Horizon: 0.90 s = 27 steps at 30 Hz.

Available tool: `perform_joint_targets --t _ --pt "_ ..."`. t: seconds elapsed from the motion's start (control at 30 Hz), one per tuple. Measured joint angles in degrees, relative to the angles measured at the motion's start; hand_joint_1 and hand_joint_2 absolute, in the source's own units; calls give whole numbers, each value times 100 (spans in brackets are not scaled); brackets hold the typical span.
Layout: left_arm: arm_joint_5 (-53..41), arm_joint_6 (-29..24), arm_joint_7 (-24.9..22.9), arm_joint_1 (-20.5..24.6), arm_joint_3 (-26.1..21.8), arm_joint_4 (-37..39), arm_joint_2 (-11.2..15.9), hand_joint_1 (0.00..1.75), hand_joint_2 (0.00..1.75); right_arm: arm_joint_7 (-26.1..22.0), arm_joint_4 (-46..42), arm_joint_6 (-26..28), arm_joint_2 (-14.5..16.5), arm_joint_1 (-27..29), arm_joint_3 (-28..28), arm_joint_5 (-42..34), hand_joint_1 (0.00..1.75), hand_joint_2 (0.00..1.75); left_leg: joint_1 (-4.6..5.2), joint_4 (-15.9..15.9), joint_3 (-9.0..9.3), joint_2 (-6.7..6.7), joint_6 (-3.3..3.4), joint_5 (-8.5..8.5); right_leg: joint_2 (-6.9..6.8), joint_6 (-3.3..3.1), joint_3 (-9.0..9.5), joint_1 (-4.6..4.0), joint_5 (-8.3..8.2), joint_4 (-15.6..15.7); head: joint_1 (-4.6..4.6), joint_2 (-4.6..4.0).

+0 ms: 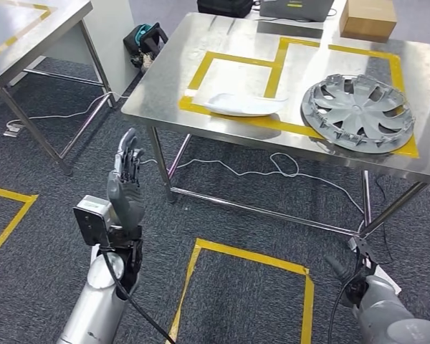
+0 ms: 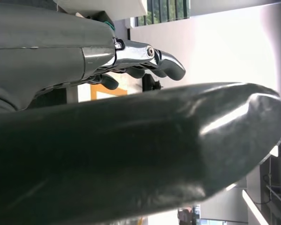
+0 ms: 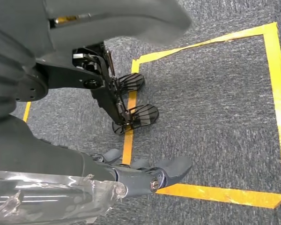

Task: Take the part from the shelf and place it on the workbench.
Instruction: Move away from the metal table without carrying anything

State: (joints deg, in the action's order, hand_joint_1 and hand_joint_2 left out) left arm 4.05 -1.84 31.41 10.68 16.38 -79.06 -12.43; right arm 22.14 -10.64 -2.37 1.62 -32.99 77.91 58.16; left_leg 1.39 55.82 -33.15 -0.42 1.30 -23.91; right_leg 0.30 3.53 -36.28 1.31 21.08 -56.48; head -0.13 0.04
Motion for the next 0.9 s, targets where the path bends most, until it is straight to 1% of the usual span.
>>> perform_joint_targets --t 0.07,0.37,0.57,0.63,0.67,0.7,0.77,0.83,0.9 --pt "-4 -2 0 11 -31 0 8 0 0 -27 0 1 -17 2 1 -4 0 0 0 1 -13 0 -1 12 0 0 -14 0 -11 0 0 0" --pt "-55 -65 -1 41 -139 2 18 0 0 -160 0 89 -69 10 3 6 0 0 -3 0 -64 1 -19 56 4 -13 -70 -2 -59 -1 -1 0" --pt "-220 -307 -101 46 -232 33 63 0 0 -255 0 109 -79 18 3 9 0 0 -3 0 -99 1 -20 84 4 -21 -104 -2 -89 -1 0 0" --pt "-483 -502 -282 89 -285 169 100 0 0 -261 0 115 -79 22 2 15 0 0 -3 0 -111 1 -21 94 4 -21 -116 -2 -99 -1 0 0" --pt "-710 -612 -461 138 -300 306 130 0 0 -250 0 119 -79 23 2 23 0 0 -3 0 -118 1 -21 99 3 -21 -122 -1 -105 0 0 0" --pt "-963 -684 -706 216 -306 515 171 0 0 -225 0 122 -79 22 0 37 0 0 -2 0 -123 0 -18 105 2 -21 -126 -1 -110 0 0 0" --pt "-1330 -662 -1175 432 -313 1141 273 0 0 -156 0 130 -79 15 -5 74 0 0 -2 0 -133 -1 -18 117 1 -23 -134 -1 -120 0 1 0" --pt "-1572 -661 -1427 648 -325 1920 369 0 87 -102 0 133 -78 6 -10 106 0 0 -2 0 -148 0 -24 129 7 -27 -150 -1 -136 0 -1 0" --pt "-1827 -830 -1658 834 -351 2688 448 0 175 -70 0 143 -77 3 -12 120 0 0 -2 0 -164 2 -31 139 13 -32 -168 -1 -151 0 -1 0"
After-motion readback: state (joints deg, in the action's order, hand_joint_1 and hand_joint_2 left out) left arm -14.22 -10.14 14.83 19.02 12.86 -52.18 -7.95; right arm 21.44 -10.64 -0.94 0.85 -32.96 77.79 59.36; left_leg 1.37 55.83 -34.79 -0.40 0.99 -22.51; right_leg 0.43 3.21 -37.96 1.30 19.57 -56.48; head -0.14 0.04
